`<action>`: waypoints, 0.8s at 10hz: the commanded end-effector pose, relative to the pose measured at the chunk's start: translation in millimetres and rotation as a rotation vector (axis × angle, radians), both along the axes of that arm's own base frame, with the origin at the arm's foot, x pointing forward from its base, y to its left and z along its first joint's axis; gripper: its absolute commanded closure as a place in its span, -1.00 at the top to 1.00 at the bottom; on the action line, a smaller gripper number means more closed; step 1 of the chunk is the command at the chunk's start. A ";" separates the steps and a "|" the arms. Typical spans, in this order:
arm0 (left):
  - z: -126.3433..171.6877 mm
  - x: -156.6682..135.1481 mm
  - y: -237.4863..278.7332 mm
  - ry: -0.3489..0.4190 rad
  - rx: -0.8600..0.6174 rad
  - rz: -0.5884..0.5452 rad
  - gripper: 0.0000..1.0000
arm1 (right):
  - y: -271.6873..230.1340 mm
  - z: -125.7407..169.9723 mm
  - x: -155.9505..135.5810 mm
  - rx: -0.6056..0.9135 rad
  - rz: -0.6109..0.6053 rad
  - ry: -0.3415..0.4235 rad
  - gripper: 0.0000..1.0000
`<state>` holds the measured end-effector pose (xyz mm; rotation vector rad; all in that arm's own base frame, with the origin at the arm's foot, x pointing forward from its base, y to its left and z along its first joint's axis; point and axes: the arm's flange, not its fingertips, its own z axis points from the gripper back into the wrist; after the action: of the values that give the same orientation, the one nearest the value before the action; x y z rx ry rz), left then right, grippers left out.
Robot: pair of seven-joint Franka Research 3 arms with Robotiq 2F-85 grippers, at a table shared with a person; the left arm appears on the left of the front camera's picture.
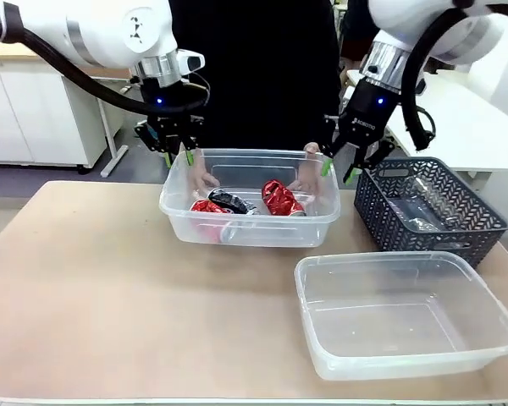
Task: Sort the waste into each basket.
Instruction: Release the Organizing box you were holding.
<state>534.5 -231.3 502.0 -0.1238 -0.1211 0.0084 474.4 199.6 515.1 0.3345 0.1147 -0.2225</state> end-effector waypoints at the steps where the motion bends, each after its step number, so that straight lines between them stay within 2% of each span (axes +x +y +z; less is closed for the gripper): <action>1: 17.1 -26.1 16.7 -0.111 -0.032 0.050 1.00 | -10.7 -3.0 -22.5 0.088 -0.024 -0.210 0.80; 2: 26.8 -37.6 23.2 -0.191 -0.089 0.069 1.00 | -14.3 2.2 -29.2 0.121 -0.034 -0.316 0.99; 3: 32.9 -47.3 28.3 -0.263 -0.189 0.050 1.00 | -17.9 5.7 -35.7 0.172 -0.020 -0.399 1.00; 4: 35.2 -53.4 33.4 -0.285 -0.274 0.012 1.00 | -21.9 7.4 -40.7 0.190 -0.017 -0.453 1.00; 5: 35.6 -57.0 36.8 -0.260 -0.325 -0.044 1.00 | -24.6 7.4 -43.9 0.208 -0.025 -0.492 1.00; 6: 53.0 -35.3 20.5 -0.242 -0.173 0.072 1.00 | -18.5 25.5 -26.9 0.128 -0.076 -0.380 1.00; 8: 53.0 -35.3 20.5 -0.242 -0.173 0.072 1.00 | -18.5 25.5 -26.9 0.128 -0.076 -0.380 1.00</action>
<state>494.7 -206.8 550.0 -0.3271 -0.3805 0.0578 441.1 180.0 532.8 0.5191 -0.2871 -0.2048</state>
